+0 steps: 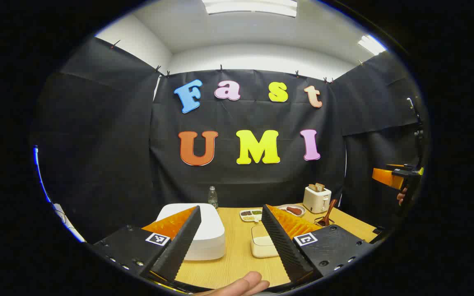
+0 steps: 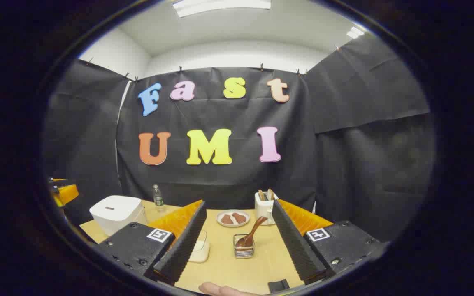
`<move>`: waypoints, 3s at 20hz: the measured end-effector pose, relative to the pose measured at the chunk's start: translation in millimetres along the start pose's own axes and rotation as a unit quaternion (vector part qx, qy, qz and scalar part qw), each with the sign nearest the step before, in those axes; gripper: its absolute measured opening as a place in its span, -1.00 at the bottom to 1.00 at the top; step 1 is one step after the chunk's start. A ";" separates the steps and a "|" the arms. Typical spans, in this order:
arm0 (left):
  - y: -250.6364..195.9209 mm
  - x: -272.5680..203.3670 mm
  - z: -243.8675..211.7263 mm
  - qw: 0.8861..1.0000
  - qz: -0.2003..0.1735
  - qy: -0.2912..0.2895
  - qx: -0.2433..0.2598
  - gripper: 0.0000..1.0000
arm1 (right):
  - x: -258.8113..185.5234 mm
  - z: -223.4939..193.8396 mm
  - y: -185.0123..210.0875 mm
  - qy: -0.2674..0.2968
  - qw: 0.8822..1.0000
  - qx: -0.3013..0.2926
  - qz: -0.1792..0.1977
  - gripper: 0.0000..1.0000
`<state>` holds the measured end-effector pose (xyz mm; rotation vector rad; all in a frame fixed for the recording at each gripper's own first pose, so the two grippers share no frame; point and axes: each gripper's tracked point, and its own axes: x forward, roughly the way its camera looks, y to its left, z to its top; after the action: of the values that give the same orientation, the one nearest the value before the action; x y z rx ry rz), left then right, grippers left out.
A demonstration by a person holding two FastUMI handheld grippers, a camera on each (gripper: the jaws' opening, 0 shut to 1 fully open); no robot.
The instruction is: Close the left gripper, press the button to open the rice cooker; take a wooden spoon from the chopstick holder with the right hand, scoop a spoonful of rice and pour it into the rice cooker, then put the wooden spoon back into the chopstick holder.
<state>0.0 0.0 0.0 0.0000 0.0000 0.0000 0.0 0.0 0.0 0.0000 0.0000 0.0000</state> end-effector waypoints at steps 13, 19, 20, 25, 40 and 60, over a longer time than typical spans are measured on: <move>8.7 1.7 5.9 1.000 0.005 -0.004 0.000 0.87 | 4.8 13.8 -10.0 -0.036 0.999 0.005 0.004 1.00; 10.9 8.0 10.3 1.000 -0.001 -0.015 -0.005 0.87 | 2.4 16.0 -11.8 -0.054 0.999 0.003 0.002 1.00; 12.3 10.2 7.9 1.000 -0.004 -0.012 -0.010 0.88 | 2.6 15.3 -12.0 -0.057 0.998 0.001 0.001 1.00; 16.0 23.8 2.4 0.999 -0.015 -0.002 -0.029 0.82 | 9.6 2.8 -8.8 -0.051 0.999 -0.004 0.003 1.00; 62.9 76.8 -27.8 0.998 -0.020 0.054 0.016 -0.87 | 44.3 -30.5 0.3 -0.021 1.000 0.010 0.000 1.00; 127.3 182.0 -146.8 0.967 0.071 0.246 -0.003 -1.00 | 21.8 -53.8 -47.6 -0.027 0.999 0.000 -0.023 1.00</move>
<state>182.0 127.3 -146.8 -0.0066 0.4972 0.1430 21.8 -47.6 -53.8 0.0003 -0.0532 -0.0455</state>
